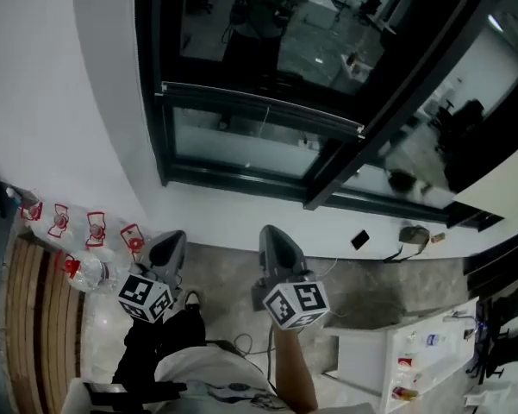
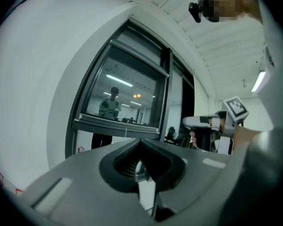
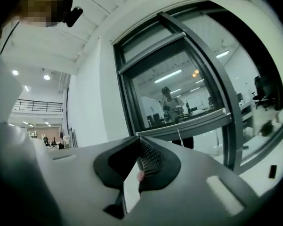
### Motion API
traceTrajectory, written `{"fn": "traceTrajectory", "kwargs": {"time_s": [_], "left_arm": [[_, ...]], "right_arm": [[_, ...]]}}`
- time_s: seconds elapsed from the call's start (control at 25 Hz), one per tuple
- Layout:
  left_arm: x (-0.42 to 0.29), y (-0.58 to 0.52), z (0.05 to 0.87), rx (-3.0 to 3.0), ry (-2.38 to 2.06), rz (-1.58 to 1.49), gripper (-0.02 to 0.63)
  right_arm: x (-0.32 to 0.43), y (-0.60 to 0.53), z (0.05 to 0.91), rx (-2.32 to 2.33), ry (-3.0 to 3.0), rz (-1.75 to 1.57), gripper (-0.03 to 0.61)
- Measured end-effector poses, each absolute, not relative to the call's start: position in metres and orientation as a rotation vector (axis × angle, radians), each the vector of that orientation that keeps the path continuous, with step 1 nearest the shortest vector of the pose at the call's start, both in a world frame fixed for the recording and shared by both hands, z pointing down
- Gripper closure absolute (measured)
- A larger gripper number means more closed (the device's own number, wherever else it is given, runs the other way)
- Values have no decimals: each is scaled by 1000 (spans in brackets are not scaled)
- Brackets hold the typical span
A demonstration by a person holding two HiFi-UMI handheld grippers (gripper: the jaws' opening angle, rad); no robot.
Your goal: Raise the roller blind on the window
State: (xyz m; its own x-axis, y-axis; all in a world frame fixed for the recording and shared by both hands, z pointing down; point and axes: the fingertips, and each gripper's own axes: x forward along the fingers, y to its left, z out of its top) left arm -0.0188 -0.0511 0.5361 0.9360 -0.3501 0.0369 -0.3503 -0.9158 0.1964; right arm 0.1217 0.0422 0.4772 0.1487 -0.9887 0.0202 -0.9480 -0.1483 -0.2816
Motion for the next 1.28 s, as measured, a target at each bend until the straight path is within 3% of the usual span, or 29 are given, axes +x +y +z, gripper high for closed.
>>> {"fn": "traceTrajectory", "kwargs": {"time_s": [0.4, 0.72, 1.28], "left_arm": [[-36, 99, 528, 2908, -494, 57, 615], [-41, 118, 469, 3003, -492, -84, 615], [-54, 116, 462, 3017, -495, -64, 615]], "right_arm": [[82, 208, 502, -2281, 1830, -359, 578], [64, 220, 454, -2319, 1813, -167, 578], [37, 214, 448, -2341, 1803, -131, 578]]}}
